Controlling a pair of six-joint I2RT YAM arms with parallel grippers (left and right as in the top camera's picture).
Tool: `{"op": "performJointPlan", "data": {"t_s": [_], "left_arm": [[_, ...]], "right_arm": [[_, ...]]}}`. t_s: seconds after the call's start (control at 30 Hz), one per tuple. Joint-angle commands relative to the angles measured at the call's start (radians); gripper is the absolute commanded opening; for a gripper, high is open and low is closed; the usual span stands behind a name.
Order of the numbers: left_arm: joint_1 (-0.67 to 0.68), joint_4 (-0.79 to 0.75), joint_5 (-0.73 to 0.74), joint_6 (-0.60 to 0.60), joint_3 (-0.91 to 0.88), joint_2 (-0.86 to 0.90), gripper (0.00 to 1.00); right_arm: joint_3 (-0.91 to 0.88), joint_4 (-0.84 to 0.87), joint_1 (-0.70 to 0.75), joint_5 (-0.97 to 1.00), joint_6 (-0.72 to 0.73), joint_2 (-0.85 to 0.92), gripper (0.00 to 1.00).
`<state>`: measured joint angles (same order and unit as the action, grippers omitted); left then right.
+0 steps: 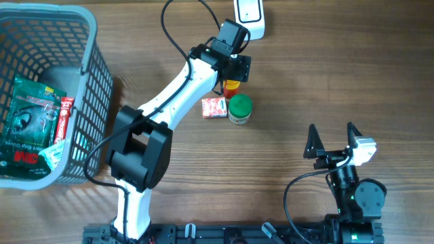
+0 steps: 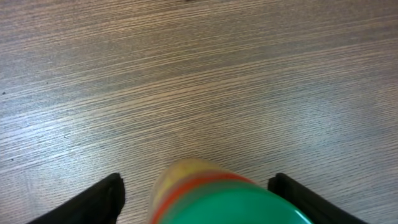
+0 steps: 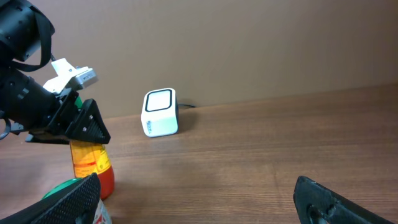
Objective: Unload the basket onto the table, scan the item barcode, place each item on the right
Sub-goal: 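Carry the sauce bottle out and stand it behind the jar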
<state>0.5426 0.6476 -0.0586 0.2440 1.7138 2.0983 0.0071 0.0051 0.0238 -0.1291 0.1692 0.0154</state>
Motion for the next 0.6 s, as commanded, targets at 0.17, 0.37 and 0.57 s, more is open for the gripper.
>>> {"op": "performJointPlan", "data": {"t_s": [0.17,0.37,0.57], "left_arm": [[0.005,0.000,-0.003,0.000,0.001,-0.048,0.96],[0.005,0.007,-0.003,0.000,0.001,-0.055,1.00],[0.005,0.015,-0.004,-0.001,0.001,-0.065,1.00]], "right_arm": [[-0.002,0.004,-0.004,0.006,-0.010,-0.008,1.00],[-0.002,0.005,-0.004,0.006,-0.010,-0.008,1.00],[-0.002,0.004,-0.004,0.006,-0.010,-0.008,1.00]]}}
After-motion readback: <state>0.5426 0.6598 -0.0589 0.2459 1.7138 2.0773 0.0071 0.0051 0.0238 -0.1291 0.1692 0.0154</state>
